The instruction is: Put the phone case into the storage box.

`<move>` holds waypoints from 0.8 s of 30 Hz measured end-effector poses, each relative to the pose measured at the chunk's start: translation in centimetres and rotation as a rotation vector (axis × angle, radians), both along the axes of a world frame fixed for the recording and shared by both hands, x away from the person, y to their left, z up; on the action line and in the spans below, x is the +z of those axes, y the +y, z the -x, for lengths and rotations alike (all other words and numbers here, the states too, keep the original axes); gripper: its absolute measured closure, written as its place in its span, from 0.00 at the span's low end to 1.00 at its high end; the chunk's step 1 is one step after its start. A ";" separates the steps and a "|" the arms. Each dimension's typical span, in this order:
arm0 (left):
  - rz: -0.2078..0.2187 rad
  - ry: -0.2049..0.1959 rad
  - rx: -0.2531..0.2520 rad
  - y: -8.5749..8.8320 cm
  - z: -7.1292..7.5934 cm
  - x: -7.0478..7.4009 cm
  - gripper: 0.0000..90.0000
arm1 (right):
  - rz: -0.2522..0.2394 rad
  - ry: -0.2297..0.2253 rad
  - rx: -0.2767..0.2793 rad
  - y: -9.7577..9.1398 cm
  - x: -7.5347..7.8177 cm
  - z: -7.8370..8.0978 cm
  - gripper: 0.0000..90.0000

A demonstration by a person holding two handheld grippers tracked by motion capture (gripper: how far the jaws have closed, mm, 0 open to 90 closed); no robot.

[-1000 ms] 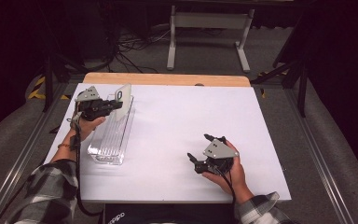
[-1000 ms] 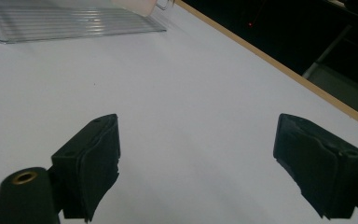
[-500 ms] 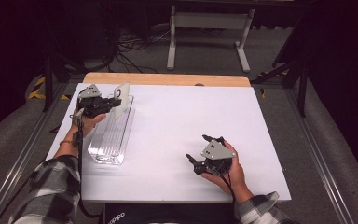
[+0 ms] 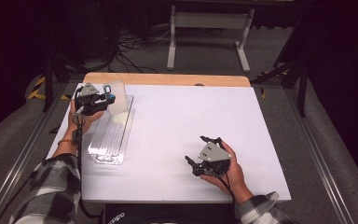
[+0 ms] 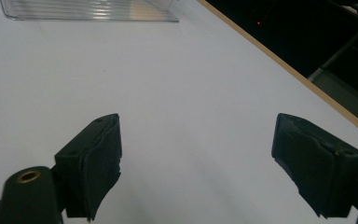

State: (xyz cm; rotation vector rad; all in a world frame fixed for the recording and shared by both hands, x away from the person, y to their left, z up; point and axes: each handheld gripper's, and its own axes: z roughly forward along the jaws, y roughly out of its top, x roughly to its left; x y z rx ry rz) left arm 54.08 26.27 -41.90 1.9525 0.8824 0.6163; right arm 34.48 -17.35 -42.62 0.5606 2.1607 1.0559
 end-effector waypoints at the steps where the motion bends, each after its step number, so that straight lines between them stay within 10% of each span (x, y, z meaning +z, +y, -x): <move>1: -0.004 0.002 0.006 0.0 0.0 -0.1 0.71 | 0.002 0.000 0.000 0.0 0.0 0.0 0.19; 8: -0.081 -0.017 0.096 -0.4 -0.2 -0.2 0.67 | 0.018 -0.004 0.003 0.1 0.0 0.1 0.19; 11: -0.018 0.009 0.070 -0.1 -0.2 -0.4 0.70 | 0.021 -0.006 0.005 0.2 0.0 0.2 0.19; 24: -0.023 -0.015 0.077 -0.3 0.2 -0.1 0.69 | 0.021 -0.024 0.000 0.1 0.2 0.3 0.19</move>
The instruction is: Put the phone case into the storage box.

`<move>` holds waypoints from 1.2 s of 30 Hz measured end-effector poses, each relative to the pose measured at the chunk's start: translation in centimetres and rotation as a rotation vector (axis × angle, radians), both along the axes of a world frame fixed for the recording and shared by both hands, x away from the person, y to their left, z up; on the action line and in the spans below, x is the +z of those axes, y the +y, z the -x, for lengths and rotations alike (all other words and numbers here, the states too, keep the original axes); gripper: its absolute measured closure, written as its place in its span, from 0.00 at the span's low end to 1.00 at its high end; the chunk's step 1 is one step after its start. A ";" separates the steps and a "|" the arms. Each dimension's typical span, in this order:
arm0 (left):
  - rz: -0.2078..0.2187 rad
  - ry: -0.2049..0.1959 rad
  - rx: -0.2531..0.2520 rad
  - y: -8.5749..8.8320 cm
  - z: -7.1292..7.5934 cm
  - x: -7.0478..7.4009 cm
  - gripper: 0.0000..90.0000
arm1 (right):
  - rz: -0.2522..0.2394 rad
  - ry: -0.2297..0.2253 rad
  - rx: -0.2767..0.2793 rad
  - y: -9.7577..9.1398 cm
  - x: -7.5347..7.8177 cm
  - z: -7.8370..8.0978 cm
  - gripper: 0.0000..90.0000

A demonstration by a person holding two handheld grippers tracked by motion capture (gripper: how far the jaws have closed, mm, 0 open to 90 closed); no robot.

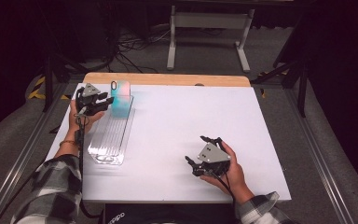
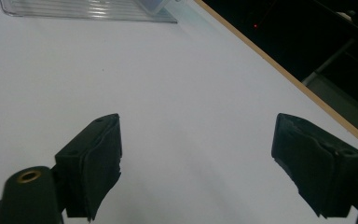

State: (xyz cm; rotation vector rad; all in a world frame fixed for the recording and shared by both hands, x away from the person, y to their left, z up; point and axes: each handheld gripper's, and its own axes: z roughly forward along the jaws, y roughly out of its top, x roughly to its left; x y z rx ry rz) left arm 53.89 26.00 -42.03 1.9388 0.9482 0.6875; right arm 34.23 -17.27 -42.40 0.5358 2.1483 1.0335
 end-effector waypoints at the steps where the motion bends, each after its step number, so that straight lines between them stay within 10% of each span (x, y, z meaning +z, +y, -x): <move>1: 0.006 -0.003 0.001 0.0 0.2 0.0 0.69 | -0.005 0.000 -0.002 0.0 0.0 0.0 0.19; 36: 0.081 -0.081 -0.045 0.0 4.3 0.2 0.66 | -0.030 -0.014 -0.002 -0.3 0.5 0.2 0.19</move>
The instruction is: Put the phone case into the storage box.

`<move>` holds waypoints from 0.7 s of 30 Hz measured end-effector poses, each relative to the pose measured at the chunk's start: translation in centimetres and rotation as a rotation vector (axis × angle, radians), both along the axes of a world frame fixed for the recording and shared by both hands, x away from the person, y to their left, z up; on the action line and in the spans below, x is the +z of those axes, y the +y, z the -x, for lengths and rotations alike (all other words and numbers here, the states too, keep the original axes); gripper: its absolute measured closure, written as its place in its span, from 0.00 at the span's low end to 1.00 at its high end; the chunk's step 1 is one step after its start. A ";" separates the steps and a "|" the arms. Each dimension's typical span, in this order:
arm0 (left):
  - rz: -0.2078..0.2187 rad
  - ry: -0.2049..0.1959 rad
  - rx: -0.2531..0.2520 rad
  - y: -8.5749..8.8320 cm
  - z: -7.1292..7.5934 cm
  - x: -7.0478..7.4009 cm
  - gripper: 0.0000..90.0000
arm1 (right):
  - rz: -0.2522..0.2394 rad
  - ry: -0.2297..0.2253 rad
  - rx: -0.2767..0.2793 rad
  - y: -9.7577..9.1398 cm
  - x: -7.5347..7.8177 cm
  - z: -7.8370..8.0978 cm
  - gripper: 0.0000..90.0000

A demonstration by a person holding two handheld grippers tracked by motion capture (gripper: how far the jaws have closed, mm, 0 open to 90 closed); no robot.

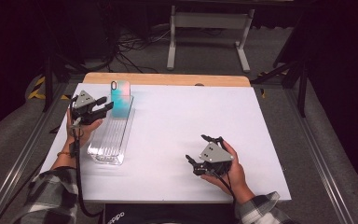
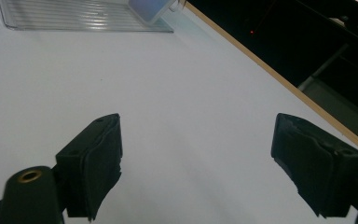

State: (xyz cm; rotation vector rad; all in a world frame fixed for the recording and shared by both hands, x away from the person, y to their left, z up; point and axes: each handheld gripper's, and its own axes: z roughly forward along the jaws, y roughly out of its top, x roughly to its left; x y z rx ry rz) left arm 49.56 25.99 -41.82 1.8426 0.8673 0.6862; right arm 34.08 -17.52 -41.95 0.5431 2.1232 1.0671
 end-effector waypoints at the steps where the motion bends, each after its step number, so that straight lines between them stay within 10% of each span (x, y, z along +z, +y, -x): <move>1: 0.000 0.000 0.000 0.0 0.0 0.0 0.66 | 0.000 0.000 0.000 0.0 0.0 0.0 0.19; 21: 0.028 -0.042 -0.025 0.3 3.3 1.3 0.54 | -0.036 -0.009 -0.007 -0.5 0.4 0.0 0.19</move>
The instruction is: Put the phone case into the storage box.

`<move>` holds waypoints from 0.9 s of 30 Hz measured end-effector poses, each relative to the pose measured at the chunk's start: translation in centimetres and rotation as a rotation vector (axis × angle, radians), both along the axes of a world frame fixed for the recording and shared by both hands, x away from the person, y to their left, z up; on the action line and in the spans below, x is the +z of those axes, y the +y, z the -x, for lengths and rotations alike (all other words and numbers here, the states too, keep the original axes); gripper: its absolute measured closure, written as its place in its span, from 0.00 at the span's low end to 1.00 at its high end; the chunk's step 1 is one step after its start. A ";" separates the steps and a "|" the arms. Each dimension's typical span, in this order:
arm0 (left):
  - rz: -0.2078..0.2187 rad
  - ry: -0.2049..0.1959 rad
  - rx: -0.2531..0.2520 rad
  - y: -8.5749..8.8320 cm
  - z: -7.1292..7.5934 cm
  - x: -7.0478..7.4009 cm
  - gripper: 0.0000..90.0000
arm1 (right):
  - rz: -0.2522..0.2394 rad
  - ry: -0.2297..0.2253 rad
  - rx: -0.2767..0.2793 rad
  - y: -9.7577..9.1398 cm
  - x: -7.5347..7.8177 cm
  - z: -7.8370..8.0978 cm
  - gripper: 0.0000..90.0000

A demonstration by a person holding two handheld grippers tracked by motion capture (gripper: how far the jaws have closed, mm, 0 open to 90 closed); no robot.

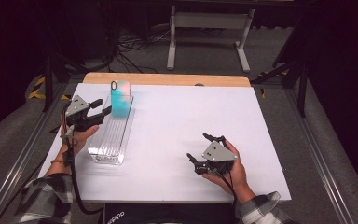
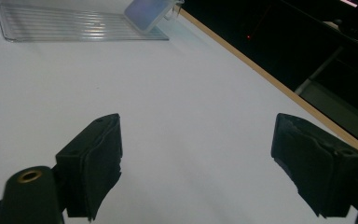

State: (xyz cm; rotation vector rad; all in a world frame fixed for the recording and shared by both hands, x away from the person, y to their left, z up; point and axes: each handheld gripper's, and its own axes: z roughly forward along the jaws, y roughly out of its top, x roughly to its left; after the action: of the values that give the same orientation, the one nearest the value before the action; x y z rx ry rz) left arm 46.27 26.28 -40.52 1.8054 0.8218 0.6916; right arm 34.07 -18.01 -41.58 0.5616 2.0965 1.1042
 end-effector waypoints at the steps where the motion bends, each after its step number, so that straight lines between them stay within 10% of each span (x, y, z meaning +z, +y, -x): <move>1: 0.009 -0.001 -0.005 -0.1 0.1 0.1 0.52 | -0.001 -0.002 0.001 0.0 0.0 0.0 0.19; 27: 0.019 -0.021 -0.018 -0.4 2.1 0.4 0.34 | -0.015 -0.017 -0.005 -0.4 0.3 0.0 0.18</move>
State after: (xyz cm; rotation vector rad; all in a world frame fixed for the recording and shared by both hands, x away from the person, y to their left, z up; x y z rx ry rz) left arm 44.14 25.85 -40.14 1.7836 0.7947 0.6869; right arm 34.08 -18.38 -41.30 0.5622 2.0729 1.1189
